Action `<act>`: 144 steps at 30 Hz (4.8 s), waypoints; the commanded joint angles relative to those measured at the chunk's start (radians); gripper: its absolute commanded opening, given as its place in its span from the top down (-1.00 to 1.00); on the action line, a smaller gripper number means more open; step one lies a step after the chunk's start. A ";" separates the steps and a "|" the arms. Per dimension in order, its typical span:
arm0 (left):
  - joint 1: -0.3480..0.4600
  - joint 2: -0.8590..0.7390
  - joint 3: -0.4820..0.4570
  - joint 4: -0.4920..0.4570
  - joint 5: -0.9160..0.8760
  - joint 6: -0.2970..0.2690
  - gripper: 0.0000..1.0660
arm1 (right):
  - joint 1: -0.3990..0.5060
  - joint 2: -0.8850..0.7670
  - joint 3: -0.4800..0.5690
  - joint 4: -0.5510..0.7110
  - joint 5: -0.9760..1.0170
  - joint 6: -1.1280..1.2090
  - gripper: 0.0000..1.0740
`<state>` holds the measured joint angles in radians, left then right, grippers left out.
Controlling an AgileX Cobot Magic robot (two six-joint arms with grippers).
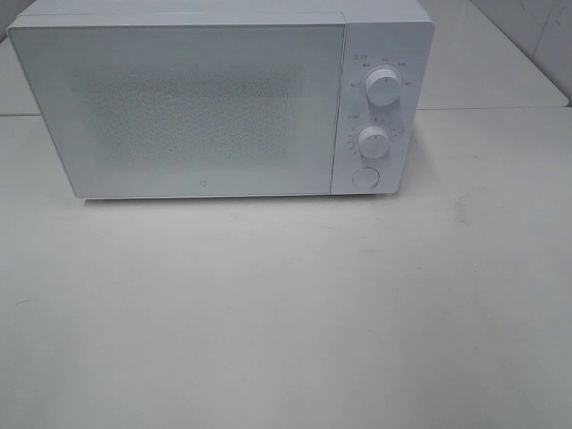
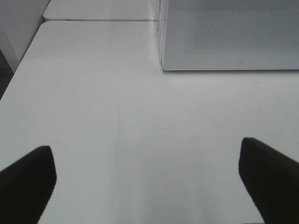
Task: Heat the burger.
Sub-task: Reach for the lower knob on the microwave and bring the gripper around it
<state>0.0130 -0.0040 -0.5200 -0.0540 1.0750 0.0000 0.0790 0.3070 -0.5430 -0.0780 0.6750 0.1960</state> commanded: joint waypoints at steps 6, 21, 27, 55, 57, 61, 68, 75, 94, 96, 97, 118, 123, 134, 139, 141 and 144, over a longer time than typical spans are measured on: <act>0.001 -0.024 0.003 -0.003 -0.008 0.005 -0.88 | -0.008 0.134 -0.010 -0.005 -0.175 -0.010 -0.42; 0.001 -0.024 0.003 -0.003 -0.008 0.005 -0.88 | -0.008 0.430 -0.010 -0.005 -0.501 -0.010 -0.42; 0.001 -0.024 0.003 -0.003 -0.008 0.005 -0.88 | -0.008 0.502 0.042 -0.005 -0.675 -0.010 -0.42; 0.001 -0.024 0.003 -0.003 -0.008 0.005 -0.88 | 0.105 0.885 0.291 0.290 -1.467 -0.240 -0.42; 0.001 -0.024 0.003 -0.003 -0.008 0.005 -0.88 | 0.187 0.939 0.293 0.372 -1.528 -0.301 -0.42; 0.001 -0.024 0.003 -0.003 -0.008 0.005 -0.88 | 0.264 0.998 0.293 0.458 -1.617 -0.353 -0.42; 0.001 -0.024 0.003 -0.003 -0.008 0.005 -0.88 | 0.497 1.177 0.279 0.725 -1.860 -0.458 -0.42; 0.001 -0.024 0.003 -0.003 -0.008 0.005 -0.88 | 0.652 1.317 0.194 0.871 -1.960 -0.492 -0.42; 0.001 -0.024 0.003 -0.003 -0.008 0.005 -0.88 | 0.749 1.547 -0.055 0.990 -1.978 -0.518 -0.42; 0.001 -0.024 0.003 -0.003 -0.008 0.005 -0.88 | 0.749 1.554 -0.062 0.990 -1.978 -0.518 -0.42; 0.001 -0.024 0.003 -0.003 -0.008 0.005 -0.88 | 0.739 1.570 -0.077 0.988 -1.974 -0.517 -0.42; 0.001 -0.024 0.003 -0.003 -0.008 0.005 -0.88 | 0.598 1.708 -0.205 0.851 -1.874 -0.431 -0.43; 0.001 -0.024 0.003 -0.003 -0.008 0.005 -0.88 | 0.565 1.716 -0.220 0.824 -1.876 -0.426 -0.43; 0.001 -0.019 0.003 -0.003 -0.008 0.005 -0.88 | 0.551 1.765 -0.265 0.799 -1.871 -0.422 -0.42; 0.001 -0.019 0.003 -0.003 -0.008 0.005 -0.88 | 0.528 1.767 -0.274 0.794 -1.870 -0.413 -0.42; 0.001 -0.019 0.003 -0.003 -0.008 0.005 -0.88 | 0.528 1.767 -0.275 0.789 -1.870 -0.413 -0.42; 0.001 -0.019 0.003 -0.003 -0.008 0.005 -0.88 | 0.528 1.767 -0.286 0.781 -1.869 -0.414 -0.42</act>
<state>0.0130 -0.0040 -0.5200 -0.0540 1.0750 0.0050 0.6220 2.0740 -0.8030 0.7150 -1.1720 -0.2310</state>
